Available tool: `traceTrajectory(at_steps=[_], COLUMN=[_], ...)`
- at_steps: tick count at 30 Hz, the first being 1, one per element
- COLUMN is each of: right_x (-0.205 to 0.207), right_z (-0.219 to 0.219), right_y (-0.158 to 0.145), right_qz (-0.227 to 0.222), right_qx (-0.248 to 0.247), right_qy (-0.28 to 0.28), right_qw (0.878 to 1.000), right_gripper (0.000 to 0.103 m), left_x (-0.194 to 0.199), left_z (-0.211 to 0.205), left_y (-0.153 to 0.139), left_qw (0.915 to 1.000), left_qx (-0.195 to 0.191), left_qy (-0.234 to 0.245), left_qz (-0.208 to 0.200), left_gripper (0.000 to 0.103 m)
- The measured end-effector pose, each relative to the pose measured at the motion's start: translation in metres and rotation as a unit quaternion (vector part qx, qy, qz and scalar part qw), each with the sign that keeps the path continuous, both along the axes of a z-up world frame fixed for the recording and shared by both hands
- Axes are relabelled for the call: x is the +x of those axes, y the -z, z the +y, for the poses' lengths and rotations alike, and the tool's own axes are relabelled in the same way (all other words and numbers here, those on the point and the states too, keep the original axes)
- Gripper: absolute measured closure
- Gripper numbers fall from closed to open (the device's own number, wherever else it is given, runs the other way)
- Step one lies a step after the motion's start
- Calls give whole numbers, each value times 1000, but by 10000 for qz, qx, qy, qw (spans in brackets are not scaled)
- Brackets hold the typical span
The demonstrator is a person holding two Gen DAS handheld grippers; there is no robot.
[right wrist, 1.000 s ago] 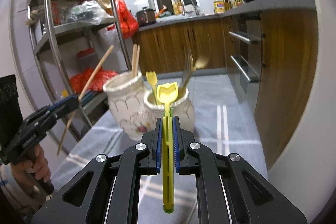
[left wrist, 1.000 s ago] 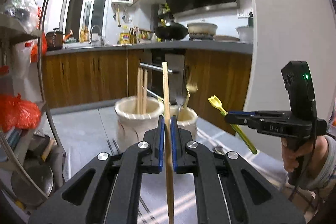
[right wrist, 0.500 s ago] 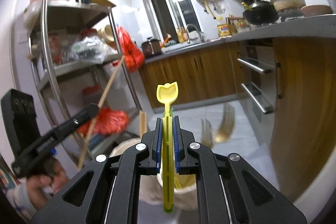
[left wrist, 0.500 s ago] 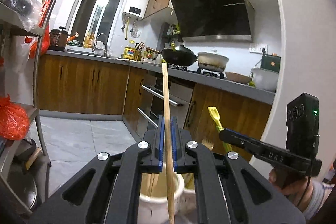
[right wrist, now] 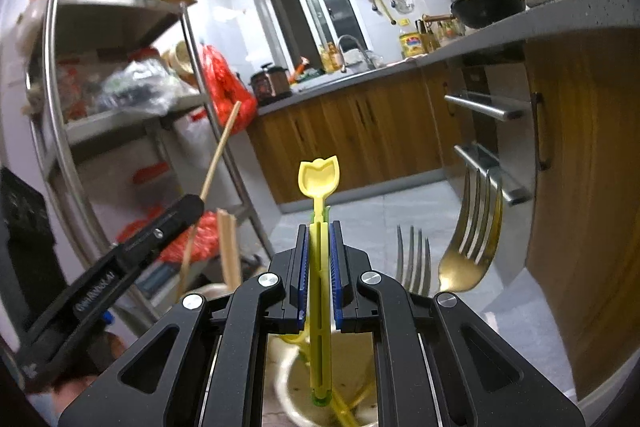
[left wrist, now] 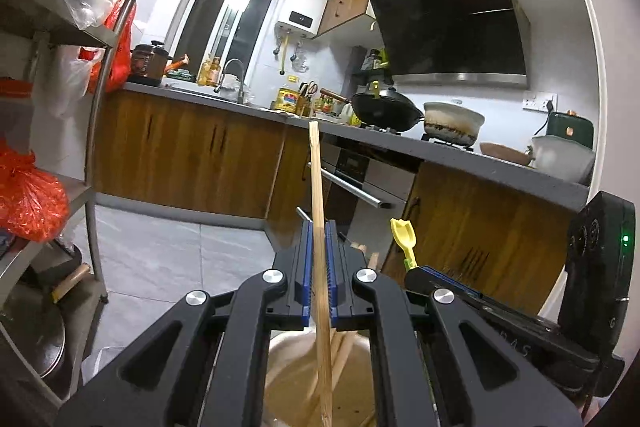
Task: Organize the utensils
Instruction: 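Release chopstick into tall pot with left tool while right releases yellow spatula into short pot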
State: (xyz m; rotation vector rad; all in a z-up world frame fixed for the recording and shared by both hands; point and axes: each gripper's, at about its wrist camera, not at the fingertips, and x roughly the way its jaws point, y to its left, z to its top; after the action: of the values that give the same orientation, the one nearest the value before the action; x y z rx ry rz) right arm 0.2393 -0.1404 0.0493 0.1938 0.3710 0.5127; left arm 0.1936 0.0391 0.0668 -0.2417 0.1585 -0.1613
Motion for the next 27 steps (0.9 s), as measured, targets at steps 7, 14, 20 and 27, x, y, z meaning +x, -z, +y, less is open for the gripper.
traceTrajectory(at_steps=[7,14,20,27], right_x=[-2,-12,-23,-25], right_z=[7,3,3,7], right_y=[14,18,23,26], right_qz=[-14,93,230,445], right_qx=[-417,-625,-744,-882], right_qy=[-50,-174,-393,-481], right_qw=[9991,9979,9962,9939], right_gripper=[92,92,92,92], left_x=[-6,-26,-37,-36], left_z=[7,5,6,12], left_y=[11,14,17,19], left_qw=[9998,9979,9945,9928], left_qx=[86,424,615,596], left_qy=[119,264,197,92], left_qz=[156,416,830,1036], left_gripper=[97,97,97,97])
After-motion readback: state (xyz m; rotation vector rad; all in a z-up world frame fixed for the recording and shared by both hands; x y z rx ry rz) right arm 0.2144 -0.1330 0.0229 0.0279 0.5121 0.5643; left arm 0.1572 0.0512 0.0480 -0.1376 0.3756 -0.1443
